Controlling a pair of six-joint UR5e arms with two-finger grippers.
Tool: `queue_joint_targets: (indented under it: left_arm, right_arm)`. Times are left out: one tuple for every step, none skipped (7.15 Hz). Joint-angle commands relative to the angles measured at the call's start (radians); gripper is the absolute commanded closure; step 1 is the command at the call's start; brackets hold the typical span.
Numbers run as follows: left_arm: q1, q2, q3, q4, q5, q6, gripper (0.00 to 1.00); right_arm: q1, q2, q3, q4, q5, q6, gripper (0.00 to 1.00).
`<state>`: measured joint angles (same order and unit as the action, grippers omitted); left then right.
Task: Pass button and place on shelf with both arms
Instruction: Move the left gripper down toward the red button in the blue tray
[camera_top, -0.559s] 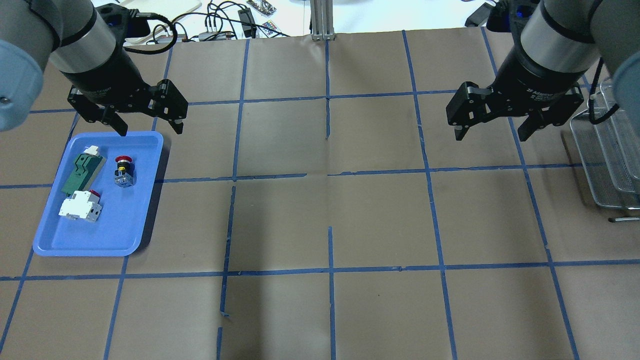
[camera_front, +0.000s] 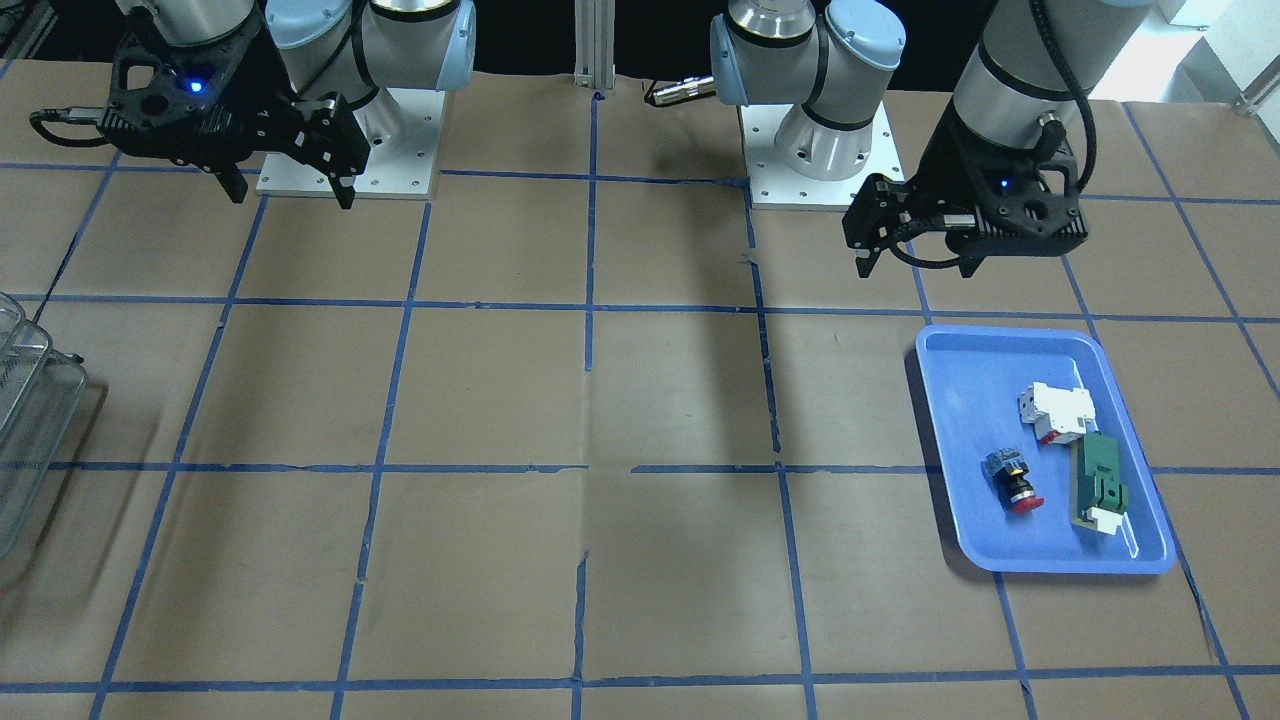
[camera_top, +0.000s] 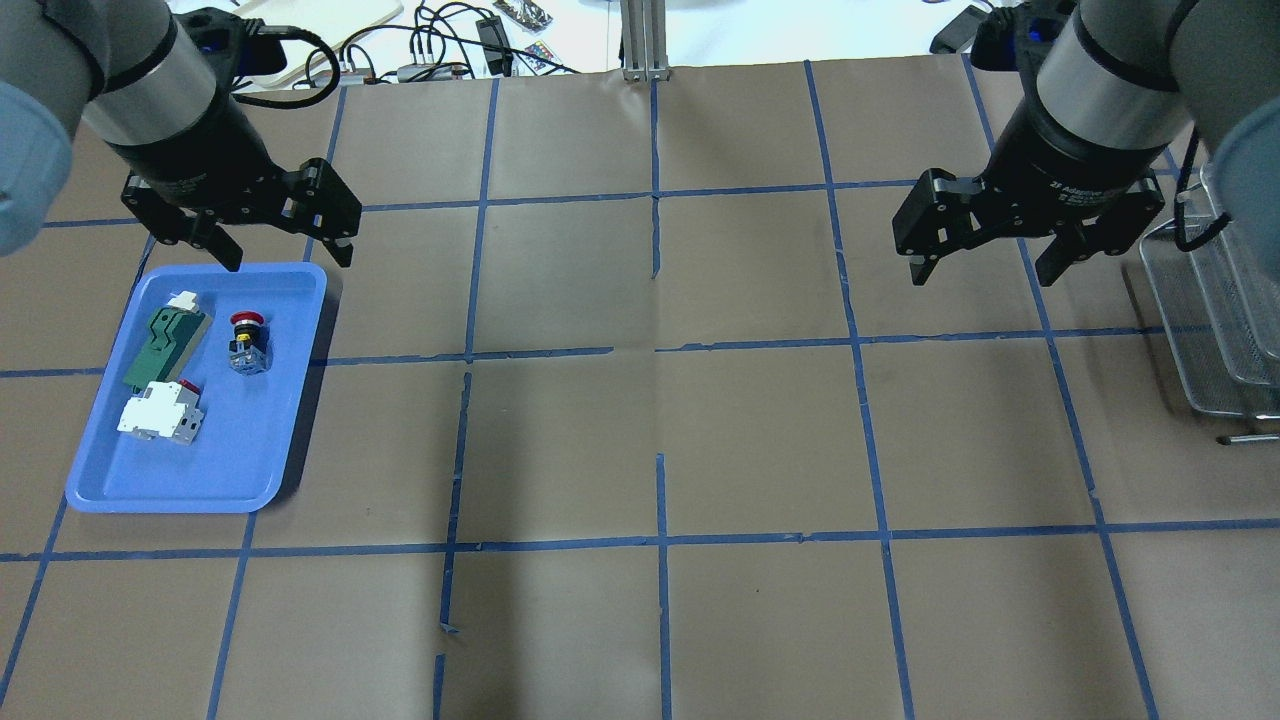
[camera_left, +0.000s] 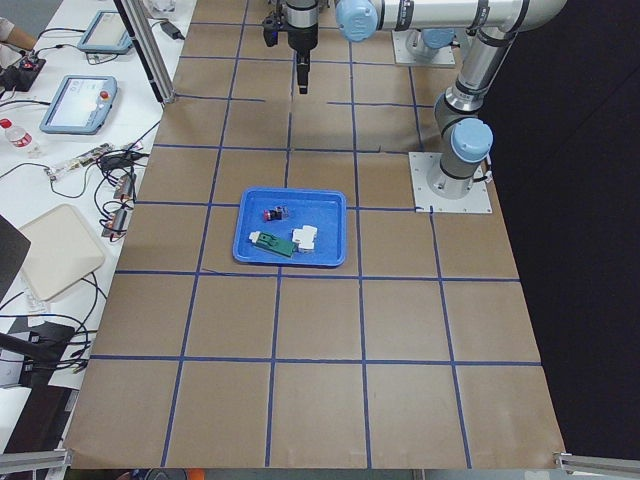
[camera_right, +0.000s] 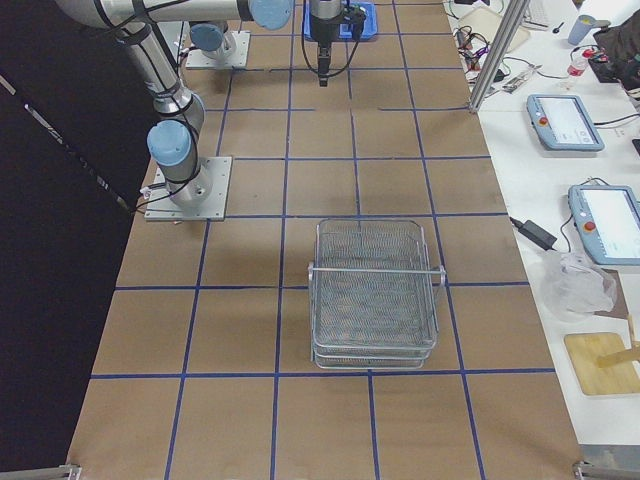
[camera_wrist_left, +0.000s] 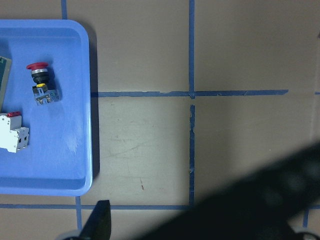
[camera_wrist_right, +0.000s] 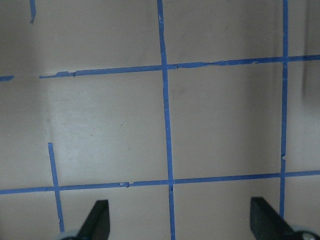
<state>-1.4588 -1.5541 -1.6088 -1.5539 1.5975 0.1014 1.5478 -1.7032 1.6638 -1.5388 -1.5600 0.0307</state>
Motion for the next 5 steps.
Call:
queue_joint_targets:
  left_arm:
    - [0.128,-0.009,-0.013,0.050,0.001,0.131,0.00]
    - [0.183,-0.030,-0.043,0.139,-0.001,0.156,0.00]
    - [0.228,-0.064,-0.101,0.285,-0.004,0.164,0.00]
    - [0.263,-0.101,-0.170,0.472,-0.008,0.184,0.00]
    - [0.309,-0.133,-0.237,0.603,-0.011,0.181,0.00]
  right_arm:
    - [0.000,-0.003,0.001,-0.003,0.008,0.000,0.00]
    - [0.000,0.000,0.001,-0.003,0.006,0.000,0.00]
    - [0.000,-0.003,0.001,-0.004,0.008,-0.002,0.00]
    - [0.000,-0.003,0.002,0.003,-0.008,-0.002,0.00]
    - [0.000,-0.003,0.002,0.008,-0.009,0.000,0.00]
